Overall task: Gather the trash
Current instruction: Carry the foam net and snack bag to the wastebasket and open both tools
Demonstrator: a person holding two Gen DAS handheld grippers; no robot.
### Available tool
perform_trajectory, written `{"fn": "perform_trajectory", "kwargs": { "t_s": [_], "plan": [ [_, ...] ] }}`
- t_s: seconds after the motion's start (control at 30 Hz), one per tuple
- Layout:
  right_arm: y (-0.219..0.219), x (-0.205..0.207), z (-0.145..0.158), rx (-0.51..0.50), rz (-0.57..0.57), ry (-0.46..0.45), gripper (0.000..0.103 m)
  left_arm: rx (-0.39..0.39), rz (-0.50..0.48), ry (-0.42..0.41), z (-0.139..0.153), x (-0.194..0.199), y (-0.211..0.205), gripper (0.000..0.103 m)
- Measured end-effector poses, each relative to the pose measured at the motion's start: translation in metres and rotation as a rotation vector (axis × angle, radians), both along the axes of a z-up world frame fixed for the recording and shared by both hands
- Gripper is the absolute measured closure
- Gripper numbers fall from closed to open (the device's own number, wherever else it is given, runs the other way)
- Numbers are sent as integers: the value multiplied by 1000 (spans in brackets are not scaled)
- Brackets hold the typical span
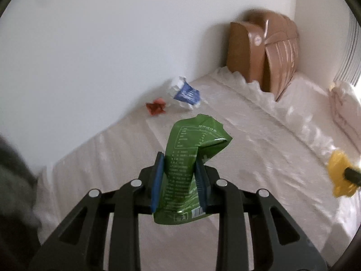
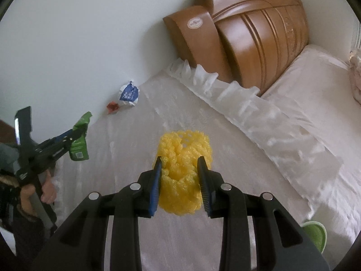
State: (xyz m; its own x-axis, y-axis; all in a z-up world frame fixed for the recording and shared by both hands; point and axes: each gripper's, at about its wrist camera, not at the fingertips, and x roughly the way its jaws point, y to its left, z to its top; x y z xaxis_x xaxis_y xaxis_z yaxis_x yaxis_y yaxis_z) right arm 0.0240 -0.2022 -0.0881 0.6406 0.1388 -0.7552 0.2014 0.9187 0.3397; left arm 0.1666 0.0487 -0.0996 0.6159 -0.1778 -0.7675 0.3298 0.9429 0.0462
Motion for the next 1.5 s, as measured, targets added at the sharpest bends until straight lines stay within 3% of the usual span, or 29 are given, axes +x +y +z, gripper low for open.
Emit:
{"fn": "perform_trajectory", "kwargs": {
  "t_s": [0.33, 0.67, 0.9, 1.1, 1.23, 1.37, 1.4, 1.5],
  "plan": [
    [-15, -91, -14, -3, -5, 59, 72, -46, 52, 53, 5, -121, -32, 76],
    [-23, -142, -25, 0, -28, 66, 72, -46, -33, 78, 9, -181, -73, 76],
    [-41, -176, -23, -50, -129, 47, 72, -26, -204, 57, 18, -217, -123, 76],
    [-98, -232, -34, -115, -340, 122, 71, -26, -418, 67, 19, -259, -185, 76],
    [-138, -272, -62, -119, -472, 217, 70, -13, -536, 68, 17, -288, -224, 76],
    [-164, -294, -99, -92, -528, 293, 69, -6, -625, 70, 17, -314, -254, 75],
    [-169, -297, -106, -86, -529, 304, 67, -4, -649, 73, 16, -322, -262, 75],
    [-185, -307, -134, -38, -540, 342, 44, 4, -692, 71, 14, -340, -279, 75]
  ]
}}
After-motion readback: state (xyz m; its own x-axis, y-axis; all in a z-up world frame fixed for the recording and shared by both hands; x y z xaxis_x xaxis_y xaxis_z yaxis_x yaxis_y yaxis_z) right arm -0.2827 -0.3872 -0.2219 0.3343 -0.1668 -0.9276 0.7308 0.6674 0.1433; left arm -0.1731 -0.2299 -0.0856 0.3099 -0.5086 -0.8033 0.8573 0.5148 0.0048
